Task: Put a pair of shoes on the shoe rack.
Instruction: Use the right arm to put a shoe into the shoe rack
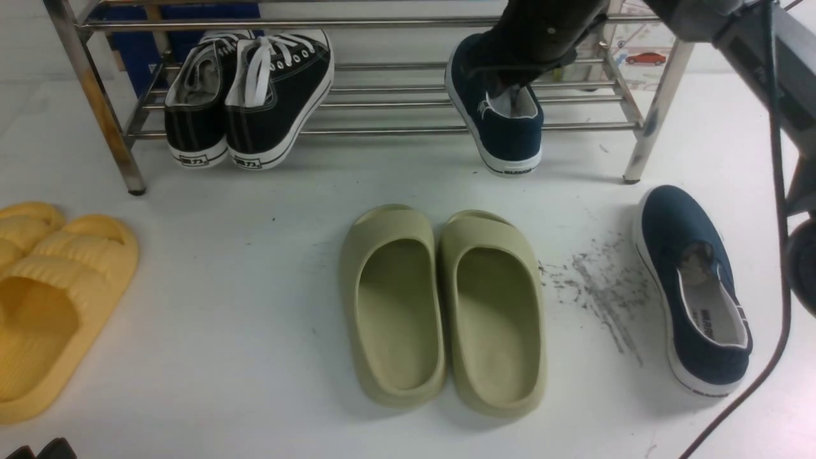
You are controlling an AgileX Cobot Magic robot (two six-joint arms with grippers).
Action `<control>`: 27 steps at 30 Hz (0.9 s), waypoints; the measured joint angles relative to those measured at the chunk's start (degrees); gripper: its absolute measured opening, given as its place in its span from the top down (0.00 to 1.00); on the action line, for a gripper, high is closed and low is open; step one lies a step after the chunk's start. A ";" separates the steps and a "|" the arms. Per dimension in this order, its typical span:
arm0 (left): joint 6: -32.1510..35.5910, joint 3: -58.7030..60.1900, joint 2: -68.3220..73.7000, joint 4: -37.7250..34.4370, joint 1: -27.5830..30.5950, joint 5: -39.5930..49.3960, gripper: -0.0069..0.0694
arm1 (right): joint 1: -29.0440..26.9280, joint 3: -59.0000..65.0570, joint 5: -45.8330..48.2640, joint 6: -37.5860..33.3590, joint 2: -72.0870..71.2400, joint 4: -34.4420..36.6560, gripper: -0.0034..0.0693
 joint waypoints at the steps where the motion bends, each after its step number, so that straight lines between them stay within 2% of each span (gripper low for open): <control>1: 0.00 0.00 0.00 0.00 0.00 0.00 0.60 | 0.06 0.00 -0.01 0.00 -0.69 0.07 0.64; 5: 0.00 0.00 0.00 0.00 0.00 0.00 0.60 | 0.17 3.25 -0.06 -0.48 -4.04 0.07 0.88; 7: 0.00 0.00 0.00 0.00 0.00 0.00 0.60 | 0.17 6.89 -0.14 -1.08 -5.86 0.07 0.95; 16: 0.00 0.00 0.00 0.00 0.00 0.00 0.60 | 0.17 23.81 -1.05 -1.46 -4.79 -0.35 0.96; 23: 0.00 0.00 0.00 0.00 0.00 0.00 0.60 | 0.17 24.78 -9.98 -0.46 -2.00 -2.21 0.96; 27: 0.00 0.00 0.00 0.00 0.00 0.00 0.60 | 0.17 24.78 -10.89 -0.31 -1.83 -2.15 0.96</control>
